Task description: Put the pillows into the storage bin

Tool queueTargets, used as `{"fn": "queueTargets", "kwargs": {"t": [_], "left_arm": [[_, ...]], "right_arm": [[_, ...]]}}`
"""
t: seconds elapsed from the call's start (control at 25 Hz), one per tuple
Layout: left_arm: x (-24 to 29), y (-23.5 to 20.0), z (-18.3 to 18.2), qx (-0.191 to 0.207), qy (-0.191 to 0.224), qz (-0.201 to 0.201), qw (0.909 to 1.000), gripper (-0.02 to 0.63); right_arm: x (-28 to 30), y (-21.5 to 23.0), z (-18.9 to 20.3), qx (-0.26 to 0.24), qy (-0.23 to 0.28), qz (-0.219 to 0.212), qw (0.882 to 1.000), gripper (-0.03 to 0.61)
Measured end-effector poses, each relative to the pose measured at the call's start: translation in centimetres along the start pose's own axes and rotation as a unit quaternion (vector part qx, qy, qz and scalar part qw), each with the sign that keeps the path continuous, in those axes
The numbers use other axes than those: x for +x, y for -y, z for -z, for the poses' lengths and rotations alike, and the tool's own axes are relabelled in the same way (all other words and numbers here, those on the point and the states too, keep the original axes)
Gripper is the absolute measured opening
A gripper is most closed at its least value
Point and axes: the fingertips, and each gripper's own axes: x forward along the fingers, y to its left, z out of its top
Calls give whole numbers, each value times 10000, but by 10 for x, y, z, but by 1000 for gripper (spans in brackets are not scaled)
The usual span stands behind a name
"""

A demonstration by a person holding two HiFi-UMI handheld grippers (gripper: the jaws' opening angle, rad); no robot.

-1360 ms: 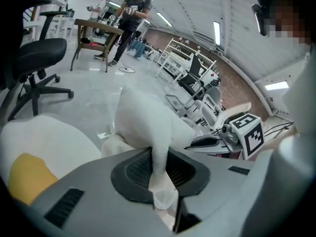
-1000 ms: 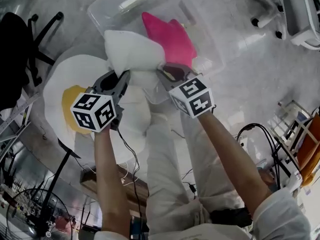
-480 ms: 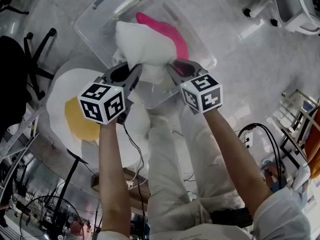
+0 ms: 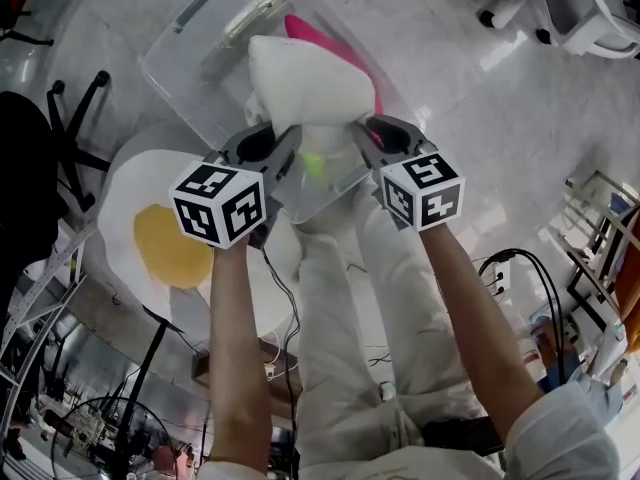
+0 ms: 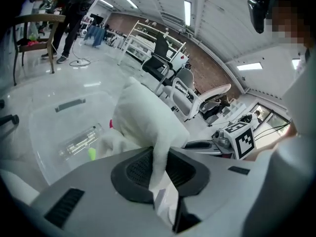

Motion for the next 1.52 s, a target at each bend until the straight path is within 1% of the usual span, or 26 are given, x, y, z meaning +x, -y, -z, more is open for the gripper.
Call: {"fn": "queueTargets", "kwargs": {"t": [0.12, 0.2, 0.28, 0.4, 0.56, 0.72, 0.8, 0.88, 1.04, 1.08, 1.16, 1.2, 1.28, 1.32, 1.36, 1.44, 1.52], "left_arm": [[-17, -11, 16, -315, 125, -170, 9993, 75], [-30, -23, 33, -572, 177, -329, 9977, 75], [-38, -35, 58, -808, 103, -480, 9955, 75], [-39, -51, 98, -1111, -122, -583, 9920, 75], [-27, -68, 134, -1547, -372, -594, 9855, 75], [-9, -84, 164, -2078, -676, -551, 9743, 77], [-4, -90, 176, -2174, -831, -582, 9708, 78], [0, -95, 184, -2169, -946, -675, 9693, 78], [7, -97, 191, -2281, -946, -792, 9658, 91], [10, -96, 193, -2289, -959, -805, 9654, 108], [15, -92, 197, -2209, -1060, -824, 9660, 175], [17, -92, 199, -2154, -1105, -862, 9664, 184], [17, -95, 199, -2141, -1090, -1008, 9655, 210], [18, -97, 201, -2205, -1079, -1072, 9634, 246], [18, -98, 205, -2287, -1116, -1109, 9607, 296], [20, -96, 219, -2368, -1314, -1139, 9559, 362], [18, -94, 229, -2277, -1440, -1205, 9555, 362]], "right_arm": [[2, -22, 6, -160, 31, -248, 9996, 75], [7, -40, 18, -382, -59, -451, 9982, 75], [16, -55, 39, -631, -299, -604, 9957, 75], [29, -67, 73, -906, -751, -686, 9907, 75], [46, -66, 104, -1113, -1292, -677, 9830, 77], [64, -56, 128, -1149, -1827, -590, 9746, 80], [70, -52, 135, -1257, -1971, -506, 9710, 88], [74, -48, 137, -1371, -2048, -432, 9682, 92], [75, -40, 137, -1342, -2084, -238, 9685, 126], [75, -38, 135, -1337, -2043, -150, 9696, 134], [74, -36, 129, -1363, -1898, 43, 9723, 137], [74, -35, 126, -1377, -1840, 116, 9732, 137], [78, -34, 122, -1422, -1821, 204, 9727, 163], [80, -32, 122, -1429, -1855, 226, 9719, 181], [83, -29, 123, -1391, -1897, 243, 9716, 186], [84, -23, 123, -1183, -1911, 280, 9740, 182], [82, -23, 121, -1027, -1883, 254, 9764, 179]]}}
